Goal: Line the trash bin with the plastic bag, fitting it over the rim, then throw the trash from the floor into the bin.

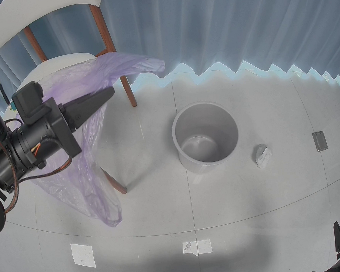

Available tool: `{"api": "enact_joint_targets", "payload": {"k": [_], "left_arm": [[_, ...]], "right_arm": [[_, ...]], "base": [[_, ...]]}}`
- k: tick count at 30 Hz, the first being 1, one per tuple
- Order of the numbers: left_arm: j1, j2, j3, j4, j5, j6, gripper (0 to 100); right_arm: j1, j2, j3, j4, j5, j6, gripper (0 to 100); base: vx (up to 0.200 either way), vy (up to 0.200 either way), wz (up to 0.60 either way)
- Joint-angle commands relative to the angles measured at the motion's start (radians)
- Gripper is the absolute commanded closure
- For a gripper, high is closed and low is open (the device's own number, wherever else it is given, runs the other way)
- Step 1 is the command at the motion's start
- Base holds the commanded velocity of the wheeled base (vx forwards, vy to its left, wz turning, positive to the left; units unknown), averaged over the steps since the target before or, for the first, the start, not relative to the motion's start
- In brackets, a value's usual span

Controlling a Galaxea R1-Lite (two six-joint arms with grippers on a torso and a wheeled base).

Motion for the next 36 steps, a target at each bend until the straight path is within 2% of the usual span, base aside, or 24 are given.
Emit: {"api": "enact_joint_targets", "payload": {"k": [1,5,14,36], "left_arm": [[0.052,-0.026,0.118,-0.026,-0.041,-0.001,100],[0.141,-0.082,0.158,-0.026,-0.068,-0.033,100],[0.107,-0.087,0.201,-0.023,-0.071,-0.042,100],[0.055,-0.088,0.190,-0.034,-0.068,-0.039,100]], "right_arm": [[0.000,-0.015,0.018,-0.001,0.000,0.000,0],[0.000,-0.015,0.018,-0.001,0.001,0.000,0],[0.000,-0.015,0.018,-0.001,0.001,0.000,0],[0.000,-0.015,0.018,-0.001,0.001,0.000,0]], "base": [[0.000,0.000,0.00],[0.000,0.000,0.00],[0.000,0.000,0.00],[0.191,0.000,0.00]]}}
